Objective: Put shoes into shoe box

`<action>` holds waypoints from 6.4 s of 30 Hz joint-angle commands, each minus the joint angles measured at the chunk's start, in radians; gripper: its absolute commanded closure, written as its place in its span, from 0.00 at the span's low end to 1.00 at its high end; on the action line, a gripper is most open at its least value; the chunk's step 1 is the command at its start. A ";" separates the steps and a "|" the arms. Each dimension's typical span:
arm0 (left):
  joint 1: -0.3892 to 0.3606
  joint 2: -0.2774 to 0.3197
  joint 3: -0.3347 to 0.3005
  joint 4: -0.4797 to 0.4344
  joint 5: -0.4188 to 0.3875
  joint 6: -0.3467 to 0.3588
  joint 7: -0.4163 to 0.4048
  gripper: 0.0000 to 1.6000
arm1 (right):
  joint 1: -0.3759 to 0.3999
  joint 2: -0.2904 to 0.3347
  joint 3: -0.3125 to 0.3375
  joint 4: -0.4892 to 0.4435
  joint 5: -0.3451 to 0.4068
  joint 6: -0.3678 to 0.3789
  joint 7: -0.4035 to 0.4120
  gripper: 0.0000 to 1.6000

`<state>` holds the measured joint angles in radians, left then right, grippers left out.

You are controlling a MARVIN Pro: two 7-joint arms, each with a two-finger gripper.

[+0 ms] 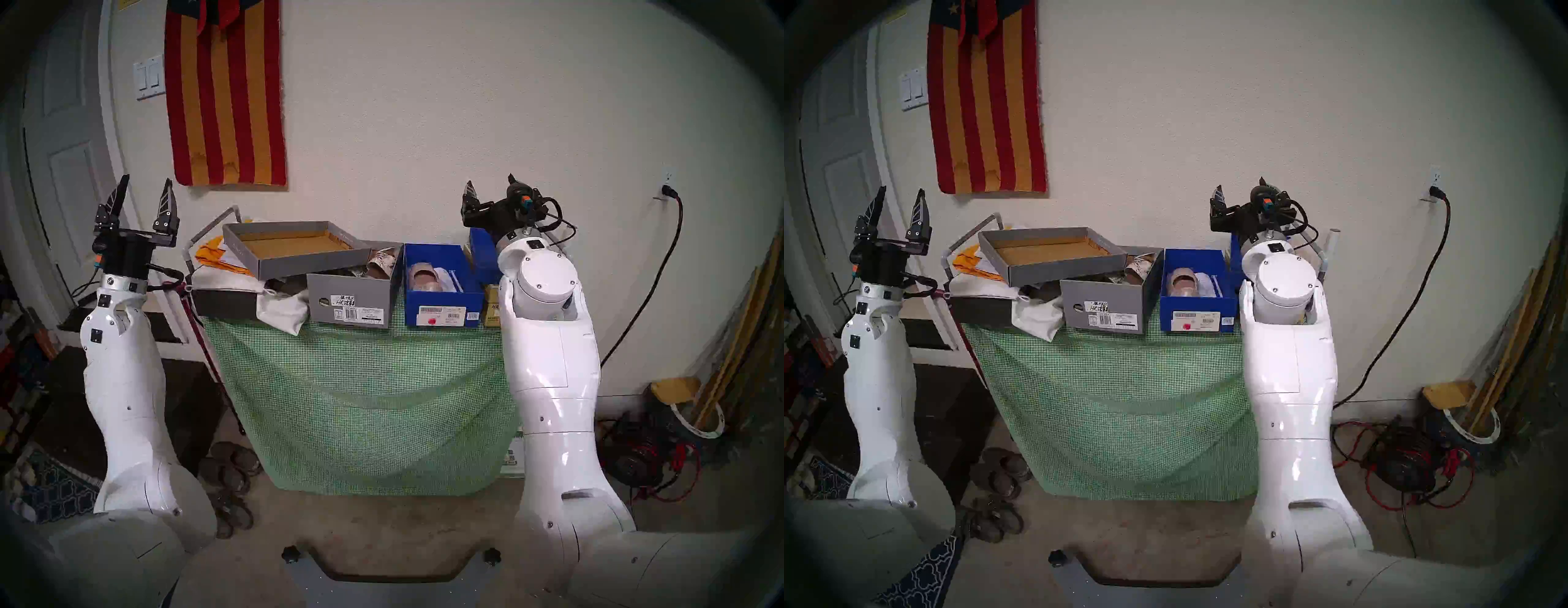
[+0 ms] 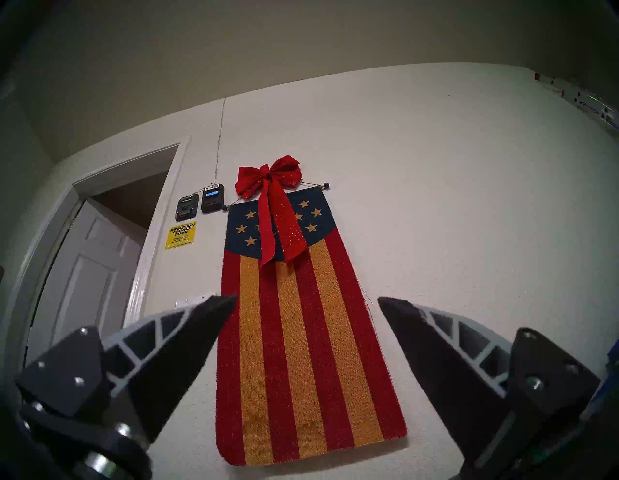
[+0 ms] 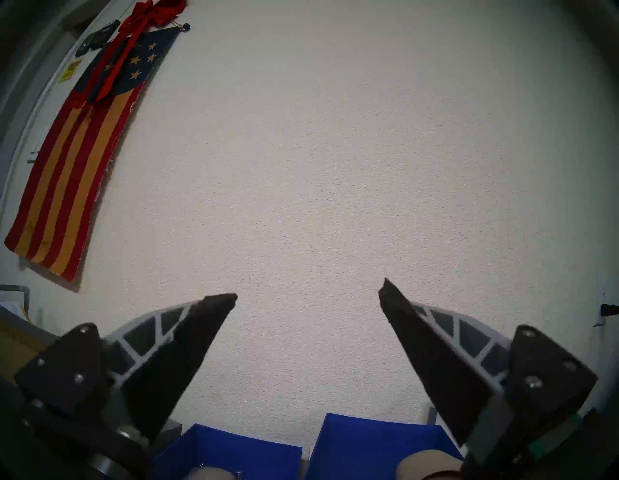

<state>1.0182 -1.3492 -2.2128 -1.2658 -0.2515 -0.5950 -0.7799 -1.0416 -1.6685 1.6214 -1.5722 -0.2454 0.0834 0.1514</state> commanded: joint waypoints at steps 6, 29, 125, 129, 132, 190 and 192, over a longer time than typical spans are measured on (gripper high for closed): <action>0.101 -0.064 -0.015 -0.187 0.046 0.141 0.055 0.00 | -0.162 -0.001 -0.059 -0.037 -0.090 -0.025 -0.043 0.00; 0.202 -0.148 -0.030 -0.430 0.147 0.387 0.158 0.00 | -0.374 0.051 -0.058 -0.267 -0.236 -0.148 -0.180 0.00; 0.260 -0.252 0.012 -0.769 0.372 1.004 0.343 0.00 | -0.318 0.143 0.022 -0.040 -0.265 -0.327 -0.180 1.00; 0.260 -0.253 0.012 -0.768 0.373 1.003 0.342 0.00 | -0.325 0.136 0.010 -0.069 -0.292 -0.344 -0.215 1.00; 0.260 -0.253 0.011 -0.768 0.373 1.003 0.342 0.00 | -0.332 0.131 -0.002 -0.087 -0.301 -0.345 -0.223 1.00; 0.259 -0.254 0.010 -0.768 0.374 1.003 0.341 0.00 | -0.156 0.047 -0.263 0.214 -0.675 -0.319 -0.317 1.00; 0.259 -0.254 0.010 -0.768 0.374 1.003 0.341 0.00 | -0.156 0.041 -0.263 0.217 -0.669 -0.313 -0.308 1.00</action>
<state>1.2747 -1.6028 -2.2010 -2.0281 0.1205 0.4073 -0.4418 -1.2297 -1.6039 1.3695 -1.3618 -0.9160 -0.2318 -0.1568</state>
